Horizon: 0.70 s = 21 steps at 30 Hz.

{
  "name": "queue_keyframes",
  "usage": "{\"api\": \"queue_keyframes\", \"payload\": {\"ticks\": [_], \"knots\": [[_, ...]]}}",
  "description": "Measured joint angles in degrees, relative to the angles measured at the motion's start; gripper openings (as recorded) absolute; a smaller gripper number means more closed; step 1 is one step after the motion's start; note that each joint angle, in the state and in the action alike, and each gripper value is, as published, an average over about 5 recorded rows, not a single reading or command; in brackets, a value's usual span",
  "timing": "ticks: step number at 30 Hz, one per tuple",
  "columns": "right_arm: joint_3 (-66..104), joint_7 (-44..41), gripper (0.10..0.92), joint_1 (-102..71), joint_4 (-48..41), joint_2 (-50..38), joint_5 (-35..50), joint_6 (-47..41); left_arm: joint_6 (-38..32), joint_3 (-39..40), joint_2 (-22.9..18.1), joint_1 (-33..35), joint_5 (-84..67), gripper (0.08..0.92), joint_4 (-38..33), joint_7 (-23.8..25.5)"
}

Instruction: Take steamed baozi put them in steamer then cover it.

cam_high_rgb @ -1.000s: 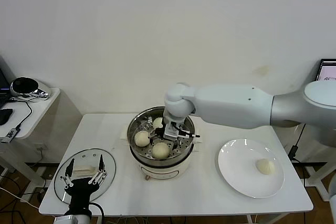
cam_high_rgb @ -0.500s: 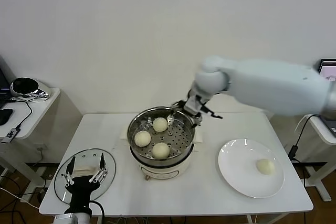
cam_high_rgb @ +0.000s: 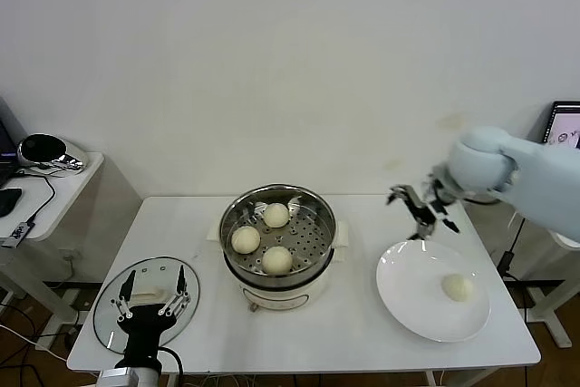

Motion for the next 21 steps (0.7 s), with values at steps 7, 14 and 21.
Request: {"api": "queue_keyframes", "payload": {"ticks": [7,14,21], "knots": [[3.0,0.9,0.823,-7.5,-0.5,-6.8,-3.5,-1.4,-0.1,0.3,-0.4,0.5,0.5,0.823,0.2,0.0],[10.1,1.9,0.823,-18.9,-2.5,-9.6,-7.0,-2.3,-0.4,0.4,-0.6,1.3,1.2,0.823,0.1,0.0],[19.6,2.6,0.823,-31.2,-5.9,-10.1,-10.0,-2.3,-0.5,0.2,-0.6,1.6,1.3,0.823,0.1,0.0]]}}
